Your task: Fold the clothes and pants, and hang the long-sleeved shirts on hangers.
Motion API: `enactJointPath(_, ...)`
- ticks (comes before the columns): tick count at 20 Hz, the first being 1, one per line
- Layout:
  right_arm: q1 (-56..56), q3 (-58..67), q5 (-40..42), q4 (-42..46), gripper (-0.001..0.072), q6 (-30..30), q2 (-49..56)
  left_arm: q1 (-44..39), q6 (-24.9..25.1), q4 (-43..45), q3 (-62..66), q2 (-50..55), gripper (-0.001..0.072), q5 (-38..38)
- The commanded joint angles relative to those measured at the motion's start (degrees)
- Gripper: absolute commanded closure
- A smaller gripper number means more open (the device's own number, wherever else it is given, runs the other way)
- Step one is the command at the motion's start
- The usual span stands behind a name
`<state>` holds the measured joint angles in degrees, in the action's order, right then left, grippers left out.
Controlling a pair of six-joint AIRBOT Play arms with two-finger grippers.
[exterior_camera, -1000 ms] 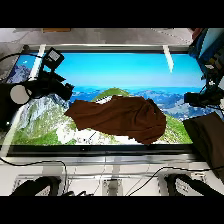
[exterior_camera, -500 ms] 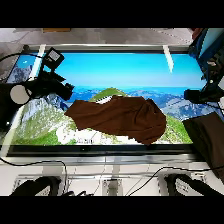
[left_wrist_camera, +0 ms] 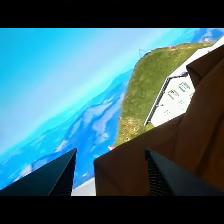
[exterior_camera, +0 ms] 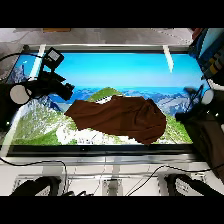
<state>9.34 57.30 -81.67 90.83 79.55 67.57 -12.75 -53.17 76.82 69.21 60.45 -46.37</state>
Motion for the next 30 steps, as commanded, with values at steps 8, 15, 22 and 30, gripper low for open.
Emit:
enactJointPath(8, 0.0, -15.9, 12.6, -22.8, 0.0317, 13.6, 0.3, 0.0, 0.0, -4.2, 0.0, 0.0, 0.0244, 0.0)
enactJointPath(15, 0.0, -15.9, 13.9, -23.5, 0.0337, 18.0, 7.6, 0.0, -0.5, -4.3, -0.1, 0.2, 0.0244, 0.0)
enactJointPath(22, -0.1, -13.5, 18.9, -38.0, 0.0697, 5.5, 7.5, 0.0, -10.4, -4.1, -0.1, 0.2, 0.033, 0.0)
enactJointPath(30, -0.1, 6.4, 15.4, -41.6, 0.0699, -5.7, -11.1, 1.4, -23.9, 7.0, -0.1, 0.9, 0.0511, -4.9)
